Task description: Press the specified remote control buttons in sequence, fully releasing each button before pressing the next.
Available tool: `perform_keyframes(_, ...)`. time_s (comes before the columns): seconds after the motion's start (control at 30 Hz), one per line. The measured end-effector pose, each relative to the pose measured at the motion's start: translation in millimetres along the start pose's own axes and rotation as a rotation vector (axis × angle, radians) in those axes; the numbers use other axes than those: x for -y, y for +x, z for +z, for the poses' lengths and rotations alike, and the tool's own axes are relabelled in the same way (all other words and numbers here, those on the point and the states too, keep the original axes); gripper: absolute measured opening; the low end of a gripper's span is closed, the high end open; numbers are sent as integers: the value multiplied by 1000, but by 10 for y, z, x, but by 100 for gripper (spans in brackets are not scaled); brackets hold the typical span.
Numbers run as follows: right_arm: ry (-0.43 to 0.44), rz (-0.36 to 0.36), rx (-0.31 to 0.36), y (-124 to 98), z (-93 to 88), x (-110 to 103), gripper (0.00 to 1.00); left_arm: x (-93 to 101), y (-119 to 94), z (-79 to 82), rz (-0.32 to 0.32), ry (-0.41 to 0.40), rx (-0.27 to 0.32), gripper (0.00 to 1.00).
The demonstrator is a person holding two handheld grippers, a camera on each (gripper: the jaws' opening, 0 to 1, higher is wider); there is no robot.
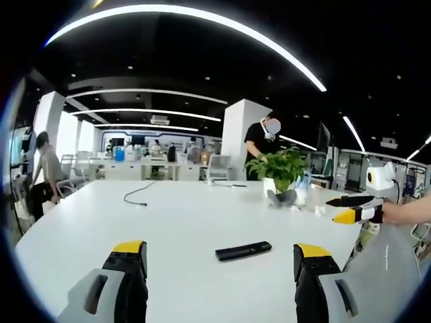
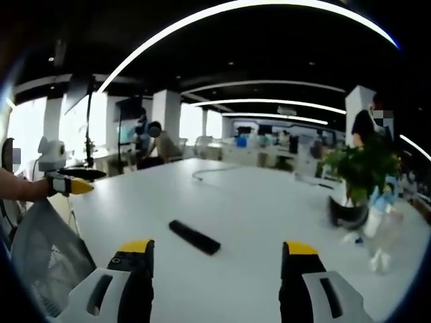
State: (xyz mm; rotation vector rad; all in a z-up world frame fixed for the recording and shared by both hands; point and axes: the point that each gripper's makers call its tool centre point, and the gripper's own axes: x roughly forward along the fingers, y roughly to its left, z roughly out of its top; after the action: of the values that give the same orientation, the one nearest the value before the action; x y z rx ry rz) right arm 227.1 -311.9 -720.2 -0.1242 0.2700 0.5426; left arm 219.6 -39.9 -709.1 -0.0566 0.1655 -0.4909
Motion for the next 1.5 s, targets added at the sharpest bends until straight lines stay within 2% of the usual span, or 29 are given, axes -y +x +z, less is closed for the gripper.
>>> perform_keyframes(0.27, -5, 11, -8, 11, -16, -24, 76, 19, -3, 1, 0, 21, 0, 94)
perform_keyframes(0.57, 12, 14, -19, 13, -43, -15, 74, 78, 29, -109, -16, 30, -56, 94)
perform_keyframes(0.67, 37, 30, -36, 45, -75, -20, 73, 90, 39, -50, -17, 69, -39, 92)
perform_keyframes(0.77, 69, 59, -56, 77, -120, -54, 74, 78, 30, -14, -27, 10, -14, 93)
perform_keyframes(0.83, 73, 66, -56, 70, -122, -73, 74, 40, 33, -50, -17, -19, -30, 93)
perform_keyframes(1.0, 77, 81, -32, 49, -94, -70, 73, -18, 16, -99, 28, 2, -59, 92)
perform_keyframes(1.17, 94, 67, 3, 35, -53, -9, 73, 15, 24, -58, 18, 19, -43, 91)
perform_keyframes(1.33, 70, 84, -38, 82, -121, -51, 74, 30, 54, -91, 18, 25, -65, 91)
perform_keyframes(1.5, 44, 67, -69, 88, -173, -28, 74, 25, 68, -149, 14, -3, -92, 91)
